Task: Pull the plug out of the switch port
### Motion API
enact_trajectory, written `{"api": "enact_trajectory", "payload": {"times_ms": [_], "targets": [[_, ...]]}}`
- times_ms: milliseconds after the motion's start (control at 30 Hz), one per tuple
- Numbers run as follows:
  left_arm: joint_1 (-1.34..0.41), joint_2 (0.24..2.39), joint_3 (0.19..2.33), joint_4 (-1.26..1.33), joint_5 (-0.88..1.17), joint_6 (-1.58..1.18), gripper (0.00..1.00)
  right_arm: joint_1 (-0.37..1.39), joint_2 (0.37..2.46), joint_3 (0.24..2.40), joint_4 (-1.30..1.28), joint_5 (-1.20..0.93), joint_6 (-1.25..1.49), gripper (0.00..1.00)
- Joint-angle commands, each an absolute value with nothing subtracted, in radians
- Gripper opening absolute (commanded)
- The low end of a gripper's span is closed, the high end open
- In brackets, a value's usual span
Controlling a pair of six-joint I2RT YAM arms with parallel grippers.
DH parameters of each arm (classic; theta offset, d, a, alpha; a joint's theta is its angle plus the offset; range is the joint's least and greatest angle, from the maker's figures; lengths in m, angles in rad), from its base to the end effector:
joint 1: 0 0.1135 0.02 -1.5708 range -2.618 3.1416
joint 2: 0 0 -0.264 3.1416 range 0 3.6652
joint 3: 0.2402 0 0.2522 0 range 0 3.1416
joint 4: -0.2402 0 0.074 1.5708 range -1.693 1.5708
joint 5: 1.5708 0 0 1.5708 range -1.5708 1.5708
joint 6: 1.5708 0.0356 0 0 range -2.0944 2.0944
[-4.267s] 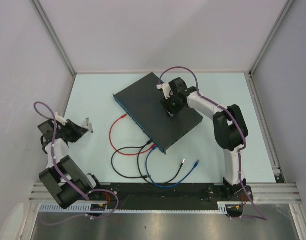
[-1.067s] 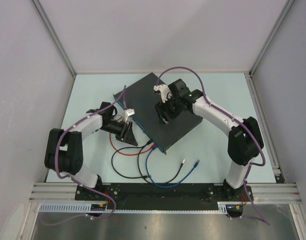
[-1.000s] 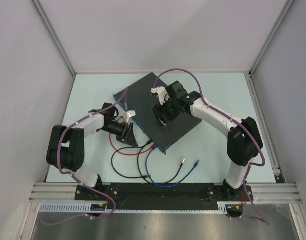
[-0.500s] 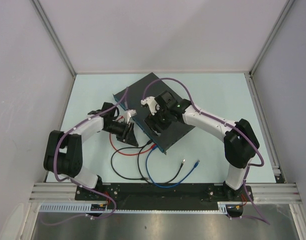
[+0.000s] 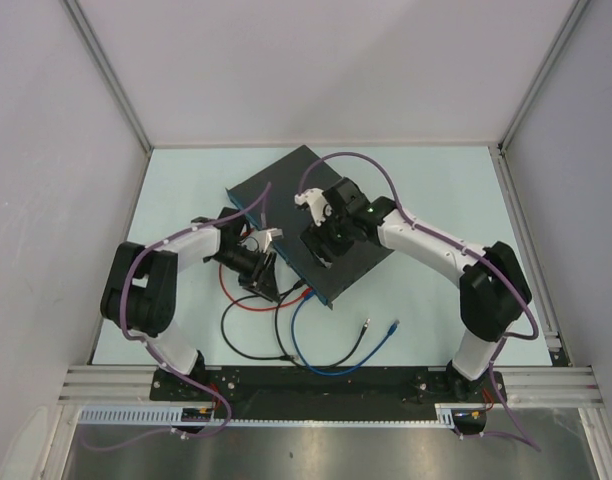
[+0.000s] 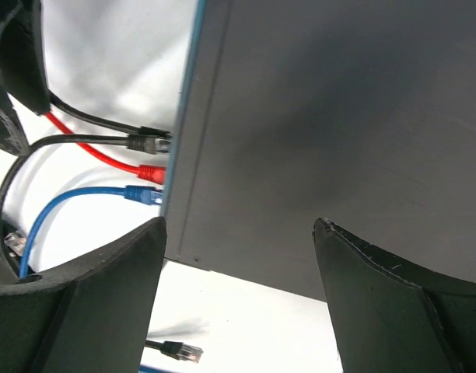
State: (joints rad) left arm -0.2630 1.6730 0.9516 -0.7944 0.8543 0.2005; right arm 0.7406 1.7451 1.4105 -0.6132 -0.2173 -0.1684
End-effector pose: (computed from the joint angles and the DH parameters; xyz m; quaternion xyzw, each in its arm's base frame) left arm 0.2594 -0.0976 0.1622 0.2201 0.8829 -0.4147 0.0121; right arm 0.2755 0.2623 0.2614 -0.4453 0.8356 0.1850 0.2632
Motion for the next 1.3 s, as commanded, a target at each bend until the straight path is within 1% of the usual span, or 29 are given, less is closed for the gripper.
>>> {"api": "enact_trajectory", "payload": {"times_ms": [0, 67, 300, 400, 433, 500, 800, 1067, 1267], "targets": [[-0.268, 1.667, 0.948, -0.761, 0.747, 0.156, 0.47, 0.718, 1.672, 1.39, -0.58, -0.201, -0.196, 0.82], [-0.268, 1.678, 0.94, -0.742, 0.752, 0.153, 0.48, 0.716, 1.667, 1.384, -0.578, -0.198, -0.198, 0.82], [-0.27, 1.735, 0.913, -0.681, 0.885, 0.143, 0.49, 0.758, 1.726, 1.374, -0.545, -0.132, -0.14, 0.82], [-0.27, 1.767, 0.914, -0.672, 0.923, 0.149, 0.49, 0.793, 1.77, 1.374, -0.528, -0.05, -0.089, 0.84], [-0.27, 1.772, 0.911, -0.669, 0.931, 0.149, 0.49, 0.798, 1.782, 1.376, -0.523, -0.034, -0.069, 0.87], [-0.27, 1.782, 0.91, -0.661, 0.936, 0.146, 0.48, 0.807, 1.815, 1.374, -0.515, -0.011, -0.04, 0.88], [-0.268, 1.81, 0.908, -0.64, 0.969, 0.144, 0.41, 0.856, 1.873, 1.379, -0.511, 0.029, -0.005, 0.88], [-0.258, 1.822, 0.905, -0.63, 0.979, 0.144, 0.39, 0.868, 1.916, 1.422, -0.515, -0.023, 0.023, 0.88], [-0.253, 1.822, 0.905, -0.629, 0.98, 0.147, 0.38, 0.876, 1.945, 1.45, -0.525, -0.011, 0.02, 0.89]]}}
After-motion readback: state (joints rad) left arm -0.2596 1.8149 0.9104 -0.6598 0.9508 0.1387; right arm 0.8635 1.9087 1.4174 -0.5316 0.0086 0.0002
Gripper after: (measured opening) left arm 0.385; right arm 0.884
